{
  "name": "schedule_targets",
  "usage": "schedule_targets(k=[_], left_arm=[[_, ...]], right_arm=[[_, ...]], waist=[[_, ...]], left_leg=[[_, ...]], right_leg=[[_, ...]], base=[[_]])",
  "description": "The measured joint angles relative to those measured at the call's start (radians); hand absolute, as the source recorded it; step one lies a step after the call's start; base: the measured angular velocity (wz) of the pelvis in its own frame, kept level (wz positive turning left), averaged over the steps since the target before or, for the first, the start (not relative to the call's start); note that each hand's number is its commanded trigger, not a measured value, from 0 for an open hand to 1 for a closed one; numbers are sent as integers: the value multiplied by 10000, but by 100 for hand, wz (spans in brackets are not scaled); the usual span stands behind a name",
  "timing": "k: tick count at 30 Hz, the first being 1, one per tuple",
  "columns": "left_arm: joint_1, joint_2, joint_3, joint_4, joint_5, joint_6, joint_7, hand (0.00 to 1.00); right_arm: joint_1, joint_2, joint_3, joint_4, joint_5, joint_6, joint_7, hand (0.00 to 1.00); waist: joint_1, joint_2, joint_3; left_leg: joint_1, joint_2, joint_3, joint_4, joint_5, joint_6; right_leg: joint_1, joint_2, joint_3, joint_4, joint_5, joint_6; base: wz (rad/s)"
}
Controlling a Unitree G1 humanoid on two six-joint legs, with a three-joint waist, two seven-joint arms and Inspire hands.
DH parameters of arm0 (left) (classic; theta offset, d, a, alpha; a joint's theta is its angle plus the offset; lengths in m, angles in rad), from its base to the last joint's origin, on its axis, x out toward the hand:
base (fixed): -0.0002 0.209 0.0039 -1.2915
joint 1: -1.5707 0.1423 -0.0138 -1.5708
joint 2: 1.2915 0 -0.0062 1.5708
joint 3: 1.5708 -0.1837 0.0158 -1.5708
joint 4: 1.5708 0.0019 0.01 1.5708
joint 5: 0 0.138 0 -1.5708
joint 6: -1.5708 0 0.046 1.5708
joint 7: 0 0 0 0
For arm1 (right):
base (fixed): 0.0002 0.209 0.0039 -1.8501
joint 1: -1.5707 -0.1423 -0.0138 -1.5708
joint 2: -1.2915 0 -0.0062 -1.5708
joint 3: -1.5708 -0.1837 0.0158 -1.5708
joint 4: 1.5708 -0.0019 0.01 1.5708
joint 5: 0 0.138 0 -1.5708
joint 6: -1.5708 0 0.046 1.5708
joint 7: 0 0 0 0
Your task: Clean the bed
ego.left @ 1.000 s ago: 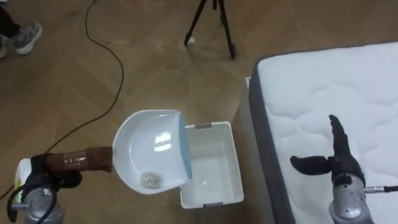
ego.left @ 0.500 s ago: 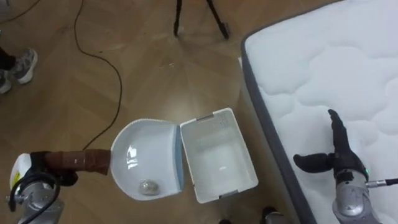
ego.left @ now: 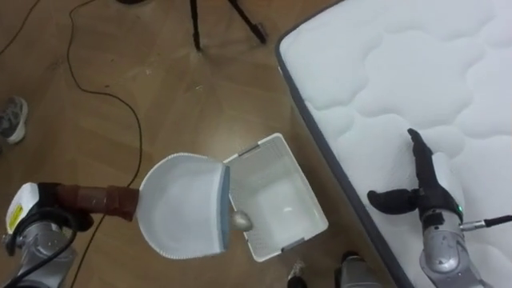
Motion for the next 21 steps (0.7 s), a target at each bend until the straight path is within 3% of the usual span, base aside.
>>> schedule_targets(k=[7, 15, 21], left_arm=[[-581, 11, -16, 419, -223, -49, 29, 100], [-785, 241, -3, 687, -252, -238, 41, 100], [-804, 267, -3, 684, -272, -241, 411, 100]], right_arm=[[-32, -16, -11, 22, -47, -286, -20, 0], [-41, -23, 31, -86, -206, -631, 48, 0], [-21, -32, 98, -86, -224, -653, -108, 0]], waist=[[-149, 257, 114], [-242, 289, 96], [-274, 277, 98]], left_leg=[[-15, 44, 191, -33, -18, 22], [-257, 43, 409, 62, -18, -9], [-284, 21, 419, 63, -18, -7]], right_leg=[[-68, 23, 73, 83, -36, -41], [-489, 20, 256, 280, -114, -103], [-518, 2, 281, 276, -156, -69]], base=[[-2], [-3], [0]])
